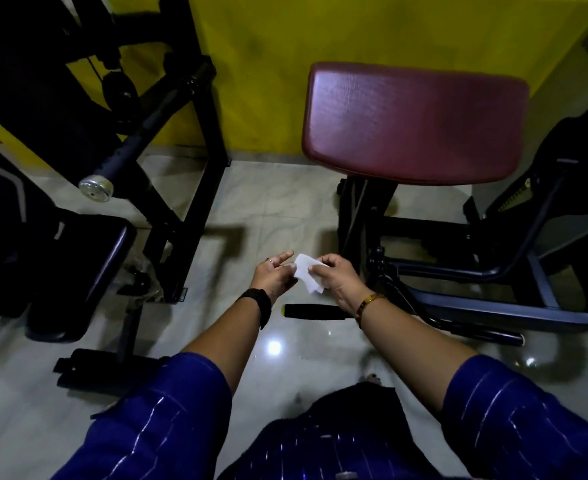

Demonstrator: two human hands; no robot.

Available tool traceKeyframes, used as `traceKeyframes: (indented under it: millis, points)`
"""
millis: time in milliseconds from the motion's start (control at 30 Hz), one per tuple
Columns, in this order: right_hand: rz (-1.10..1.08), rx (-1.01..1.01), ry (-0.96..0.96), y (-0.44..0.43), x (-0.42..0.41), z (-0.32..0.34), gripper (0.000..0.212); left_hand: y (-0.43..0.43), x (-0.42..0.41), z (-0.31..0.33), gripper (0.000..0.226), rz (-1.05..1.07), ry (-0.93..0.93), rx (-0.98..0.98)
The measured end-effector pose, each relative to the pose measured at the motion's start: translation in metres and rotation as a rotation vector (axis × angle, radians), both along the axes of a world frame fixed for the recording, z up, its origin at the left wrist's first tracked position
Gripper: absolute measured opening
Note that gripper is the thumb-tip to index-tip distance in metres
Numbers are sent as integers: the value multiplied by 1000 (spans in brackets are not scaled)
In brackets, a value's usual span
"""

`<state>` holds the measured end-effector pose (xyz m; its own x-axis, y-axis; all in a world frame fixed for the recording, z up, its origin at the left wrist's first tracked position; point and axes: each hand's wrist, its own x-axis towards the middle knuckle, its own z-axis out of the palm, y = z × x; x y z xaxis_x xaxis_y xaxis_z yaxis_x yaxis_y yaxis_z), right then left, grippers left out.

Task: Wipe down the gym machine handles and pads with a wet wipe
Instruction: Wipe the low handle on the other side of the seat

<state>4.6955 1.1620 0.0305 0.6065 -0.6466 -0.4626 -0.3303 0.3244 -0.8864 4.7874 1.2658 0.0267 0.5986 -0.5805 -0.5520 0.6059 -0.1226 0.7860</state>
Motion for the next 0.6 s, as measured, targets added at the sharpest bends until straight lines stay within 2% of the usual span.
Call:
traceKeyframes:
  millis: [167,300,367,500,600]
  points:
    - [86,-415,165,4,-10,-22,32,12,0,-24,38,145,75,124]
    - [271,-629,320,15,-16,-44,16,23,-9,-55,43,79,106,266]
    - [435,-748,347,24,-19,-56,32,27,-17,-65,48,46,123,299]
    - [888,-1065,369,52,-27,-84,51,30,-28,-78,54,43,193,277]
    - [990,-1226,424,57,-50,-105,72,29,-31,-82,57,83,273,239]
